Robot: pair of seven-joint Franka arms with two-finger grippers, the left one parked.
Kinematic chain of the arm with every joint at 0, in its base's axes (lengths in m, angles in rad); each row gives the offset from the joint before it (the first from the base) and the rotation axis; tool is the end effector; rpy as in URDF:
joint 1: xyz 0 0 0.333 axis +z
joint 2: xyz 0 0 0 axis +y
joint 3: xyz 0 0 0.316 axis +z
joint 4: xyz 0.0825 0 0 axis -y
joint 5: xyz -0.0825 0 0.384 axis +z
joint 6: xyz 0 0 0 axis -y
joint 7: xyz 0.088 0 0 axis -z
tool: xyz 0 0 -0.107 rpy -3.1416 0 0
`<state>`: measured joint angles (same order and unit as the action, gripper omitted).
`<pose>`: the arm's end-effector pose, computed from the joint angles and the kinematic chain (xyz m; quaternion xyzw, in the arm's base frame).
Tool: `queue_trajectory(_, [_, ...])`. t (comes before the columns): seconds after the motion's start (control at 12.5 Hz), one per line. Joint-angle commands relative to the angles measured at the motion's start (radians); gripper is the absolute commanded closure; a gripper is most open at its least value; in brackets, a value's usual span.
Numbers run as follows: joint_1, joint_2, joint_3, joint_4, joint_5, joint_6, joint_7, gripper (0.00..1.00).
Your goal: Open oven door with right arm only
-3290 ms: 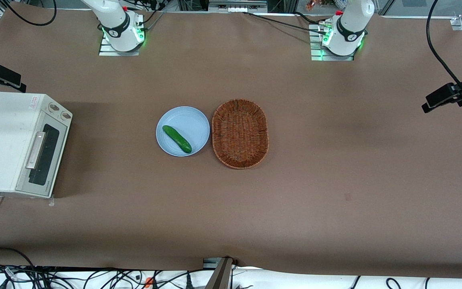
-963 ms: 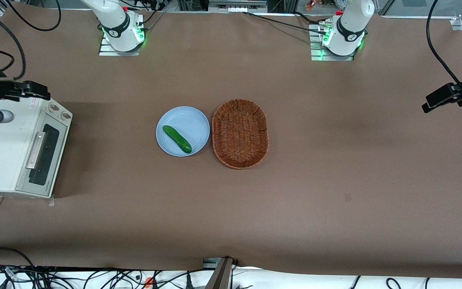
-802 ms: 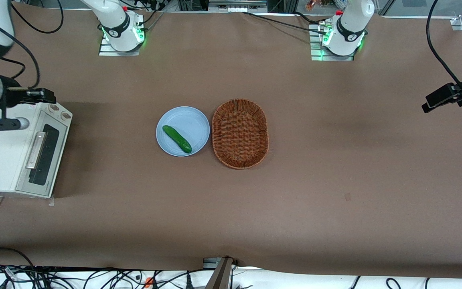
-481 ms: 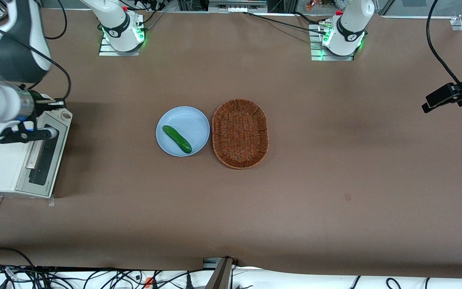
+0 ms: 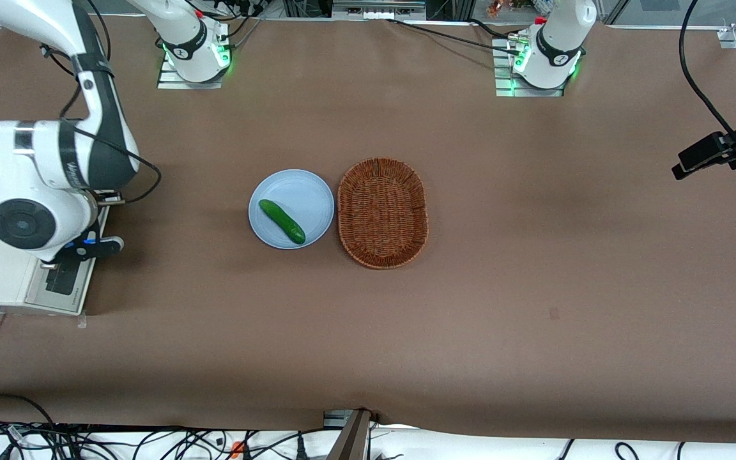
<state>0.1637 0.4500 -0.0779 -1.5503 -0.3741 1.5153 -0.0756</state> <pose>0.6273 0.0191 0.3702 0.9447 0.1107 -0.2341 0.2010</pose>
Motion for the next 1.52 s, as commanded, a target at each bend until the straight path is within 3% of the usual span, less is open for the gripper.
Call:
queue_trajectory(0.0, [0.007,-0.025,0.001,-0.100,-0.133,0.084,-0.015,1.00])
queue_trajectory(0.08, [0.008,-0.024,0.001,-0.106,-0.187,0.106,-0.060,1.00])
queue_trajectory(0.4, [0.000,-0.004,0.000,-0.105,-0.285,0.154,-0.137,1.00])
queue_trajectory(0.64, [-0.004,0.009,-0.006,-0.109,-0.328,0.201,-0.167,1.00])
queue_trajectory(1.44, [-0.058,0.027,-0.011,-0.122,-0.353,0.279,-0.231,1.00])
